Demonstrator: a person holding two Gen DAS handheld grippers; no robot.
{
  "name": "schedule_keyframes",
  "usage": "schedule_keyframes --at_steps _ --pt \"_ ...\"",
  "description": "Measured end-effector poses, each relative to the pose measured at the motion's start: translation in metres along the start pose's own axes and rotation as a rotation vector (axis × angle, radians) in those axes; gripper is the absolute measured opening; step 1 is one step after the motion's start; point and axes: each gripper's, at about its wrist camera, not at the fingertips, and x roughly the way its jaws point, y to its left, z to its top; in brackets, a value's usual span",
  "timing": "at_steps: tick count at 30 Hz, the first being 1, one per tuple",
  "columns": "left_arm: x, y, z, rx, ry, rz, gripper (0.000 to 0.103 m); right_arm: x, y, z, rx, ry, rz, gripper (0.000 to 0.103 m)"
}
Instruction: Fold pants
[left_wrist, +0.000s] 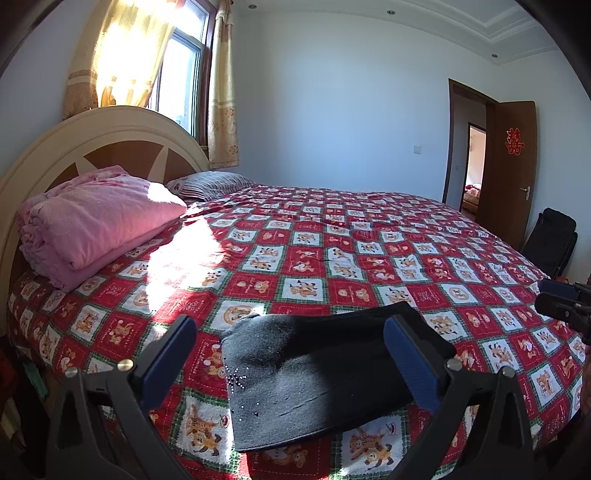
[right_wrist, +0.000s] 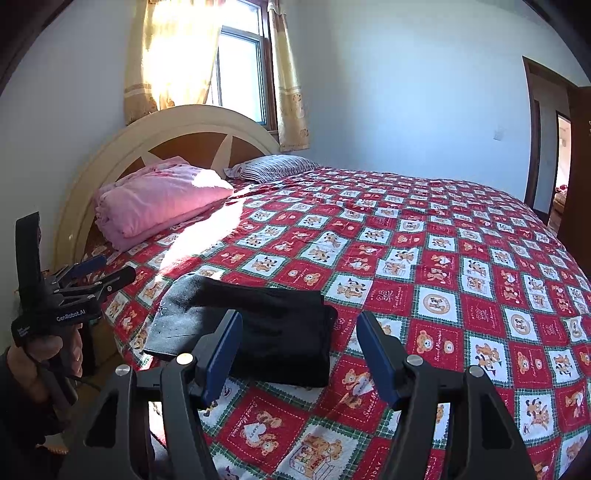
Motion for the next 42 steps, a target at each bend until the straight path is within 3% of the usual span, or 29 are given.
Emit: schedule_keyframes --at_steps 42 --pt "0.0039 0.0005 0.0 0.002 0.018 0.035 0.103 0.0054 -0.003 -0.0043 -0.002 0.004 -0.002 0.066"
